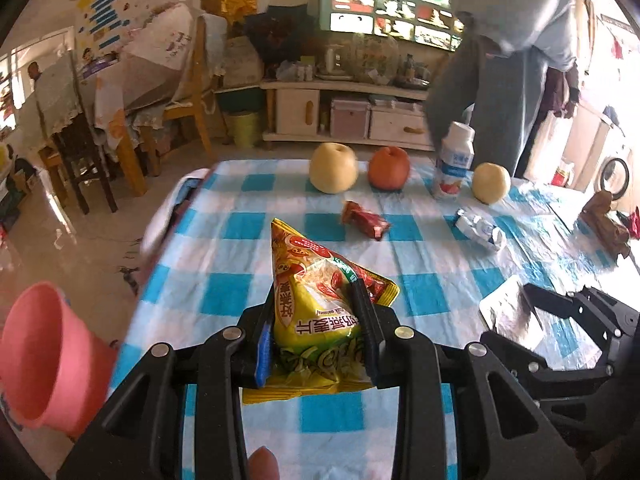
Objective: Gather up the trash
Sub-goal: 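Carry the yellow bag and foil tray with both grippers over the pink bucket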
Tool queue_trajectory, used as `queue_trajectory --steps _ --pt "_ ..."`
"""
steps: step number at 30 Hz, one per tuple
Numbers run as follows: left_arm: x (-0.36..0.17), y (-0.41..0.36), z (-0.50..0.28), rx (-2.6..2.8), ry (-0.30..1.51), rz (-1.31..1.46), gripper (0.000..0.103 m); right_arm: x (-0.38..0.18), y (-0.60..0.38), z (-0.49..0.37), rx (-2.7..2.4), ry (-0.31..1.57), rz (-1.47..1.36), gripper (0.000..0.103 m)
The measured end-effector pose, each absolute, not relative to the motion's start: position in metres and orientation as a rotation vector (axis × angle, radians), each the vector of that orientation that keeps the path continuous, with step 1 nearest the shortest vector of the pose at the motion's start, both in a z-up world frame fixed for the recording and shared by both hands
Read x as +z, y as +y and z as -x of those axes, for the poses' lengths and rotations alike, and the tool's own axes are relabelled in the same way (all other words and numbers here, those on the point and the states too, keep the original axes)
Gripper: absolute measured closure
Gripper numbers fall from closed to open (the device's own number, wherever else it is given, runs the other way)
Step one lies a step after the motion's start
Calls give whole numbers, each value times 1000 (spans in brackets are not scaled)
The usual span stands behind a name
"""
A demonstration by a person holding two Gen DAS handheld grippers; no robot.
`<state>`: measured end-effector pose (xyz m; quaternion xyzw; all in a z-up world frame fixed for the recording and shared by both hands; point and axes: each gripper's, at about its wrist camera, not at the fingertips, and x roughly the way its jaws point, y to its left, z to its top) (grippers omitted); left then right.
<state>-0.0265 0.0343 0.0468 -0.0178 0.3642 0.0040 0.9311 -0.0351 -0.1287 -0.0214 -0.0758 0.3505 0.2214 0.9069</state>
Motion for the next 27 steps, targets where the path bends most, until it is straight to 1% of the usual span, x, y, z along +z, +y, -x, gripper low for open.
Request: queue_trajectory --steps 3,16,27 --pt "52 55 40 45 743 45 67 -10 -104 38 502 705 181 39" --pt "84 204 108 302 698 85 67 39 53 56 754 628 239 39" --pt "76 312 138 463 695 165 67 54 193 64 926 596 321 39"
